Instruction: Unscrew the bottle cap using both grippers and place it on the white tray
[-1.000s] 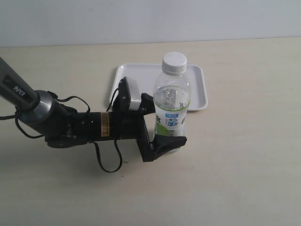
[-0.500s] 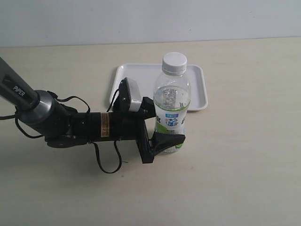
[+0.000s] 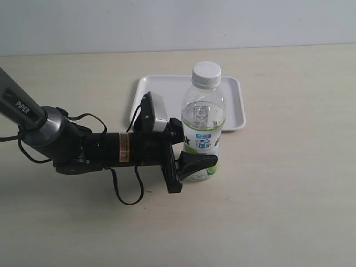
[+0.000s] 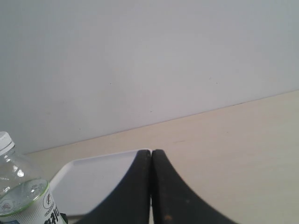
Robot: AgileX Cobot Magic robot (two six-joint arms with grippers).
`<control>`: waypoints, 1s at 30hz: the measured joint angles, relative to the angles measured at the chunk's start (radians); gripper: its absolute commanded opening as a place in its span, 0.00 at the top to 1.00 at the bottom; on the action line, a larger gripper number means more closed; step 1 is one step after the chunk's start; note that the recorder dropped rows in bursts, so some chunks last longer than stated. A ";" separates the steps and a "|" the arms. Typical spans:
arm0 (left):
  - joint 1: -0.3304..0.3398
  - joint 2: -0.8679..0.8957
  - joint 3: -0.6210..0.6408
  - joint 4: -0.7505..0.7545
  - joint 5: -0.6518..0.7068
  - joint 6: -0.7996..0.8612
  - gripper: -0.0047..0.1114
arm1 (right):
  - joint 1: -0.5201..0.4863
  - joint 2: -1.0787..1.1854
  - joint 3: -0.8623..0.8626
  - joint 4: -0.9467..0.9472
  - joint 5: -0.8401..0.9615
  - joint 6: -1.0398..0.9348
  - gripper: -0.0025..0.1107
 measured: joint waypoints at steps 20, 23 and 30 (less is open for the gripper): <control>0.002 0.000 -0.002 0.008 0.000 0.017 0.22 | 0.000 0.000 0.000 0.000 0.002 0.000 0.98; 0.004 0.000 -0.002 0.043 0.000 0.056 0.32 | 0.000 0.000 0.000 0.000 0.002 0.000 0.98; 0.006 0.000 -0.002 0.044 0.000 0.090 0.49 | 0.000 0.000 0.000 0.000 0.002 0.000 0.98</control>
